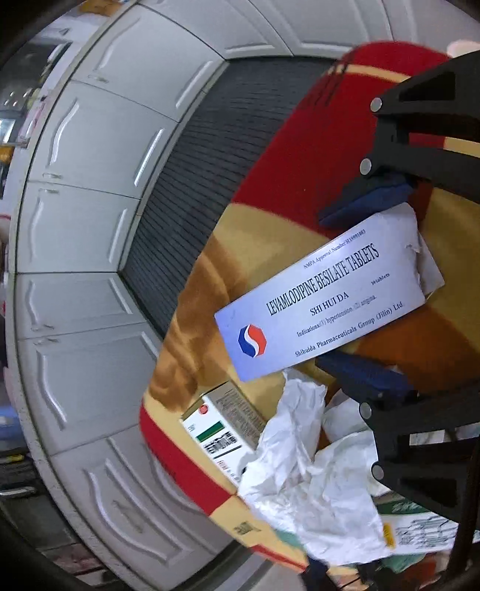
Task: Collect trash
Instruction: 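Grasp the green cloth with the left tool while the right tool grasps the medicine box, then carry the green cloth and white medicine box over the bin and open both tools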
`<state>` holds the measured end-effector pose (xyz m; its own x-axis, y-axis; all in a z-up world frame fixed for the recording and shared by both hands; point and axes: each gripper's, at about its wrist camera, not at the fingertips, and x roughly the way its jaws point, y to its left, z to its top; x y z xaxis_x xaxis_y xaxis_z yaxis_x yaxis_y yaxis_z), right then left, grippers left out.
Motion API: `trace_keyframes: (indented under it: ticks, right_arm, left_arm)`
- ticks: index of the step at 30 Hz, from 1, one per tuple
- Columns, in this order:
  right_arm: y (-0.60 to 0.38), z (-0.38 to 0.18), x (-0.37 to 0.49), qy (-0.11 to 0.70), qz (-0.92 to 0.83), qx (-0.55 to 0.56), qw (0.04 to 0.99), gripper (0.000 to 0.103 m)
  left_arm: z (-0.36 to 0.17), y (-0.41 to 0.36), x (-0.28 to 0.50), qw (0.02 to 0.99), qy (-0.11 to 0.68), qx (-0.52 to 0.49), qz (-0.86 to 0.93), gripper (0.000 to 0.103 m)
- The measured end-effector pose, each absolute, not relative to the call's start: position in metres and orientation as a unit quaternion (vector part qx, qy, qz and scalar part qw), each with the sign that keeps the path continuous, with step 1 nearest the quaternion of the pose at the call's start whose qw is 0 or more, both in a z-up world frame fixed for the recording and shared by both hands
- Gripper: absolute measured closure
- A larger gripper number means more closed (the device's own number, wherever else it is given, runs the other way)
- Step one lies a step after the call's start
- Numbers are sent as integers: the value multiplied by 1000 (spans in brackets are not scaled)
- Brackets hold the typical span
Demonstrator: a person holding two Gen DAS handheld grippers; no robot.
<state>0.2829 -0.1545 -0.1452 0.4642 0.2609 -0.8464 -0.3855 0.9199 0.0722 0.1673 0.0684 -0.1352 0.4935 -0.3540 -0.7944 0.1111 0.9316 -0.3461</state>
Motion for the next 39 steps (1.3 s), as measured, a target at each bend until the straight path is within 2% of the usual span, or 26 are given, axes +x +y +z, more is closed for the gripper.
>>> trace_keyframes:
  ticks: [1, 2, 3, 7, 22, 29, 34, 36, 38, 39]
  right_arm:
    - [-156, -144, 279, 480, 189, -59, 854, 42]
    - [-158, -143, 274, 479, 187, -55, 856, 43]
    - [-162, -142, 269, 477, 182, -53, 858, 45]
    - [-186, -135, 240, 475, 156, -15, 866, 48]
    - [-237, -110, 105, 439, 91, 60, 892, 51]
    - [-228, -128, 78, 491, 91, 42, 865, 51]
    - [-220, -133, 81, 496, 83, 32, 864, 33]
    - [-213, -136, 84, 494, 82, 23, 865, 33]
    - [-209, -143, 88, 494, 72, 10, 866, 36]
    - [-209, -145, 88, 494, 66, 10, 867, 52]
  left_arm:
    - [-136, 70, 167, 852, 486, -134, -142, 38]
    - [-137, 71, 166, 849, 487, -139, -148, 53]
    - [-137, 71, 164, 846, 489, -141, -155, 60]
    - [-129, 73, 151, 855, 481, -120, -154, 66]
    - [-66, 66, 77, 893, 412, -79, -161, 68]
    - [-64, 50, 63, 890, 414, -61, -181, 68]
    - [-65, 41, 56, 887, 416, -59, -189, 68]
    - [-63, 37, 52, 887, 415, -56, -196, 68]
    - [-61, 32, 49, 887, 412, -51, -201, 68]
    - [-59, 29, 47, 887, 410, -49, -204, 68]
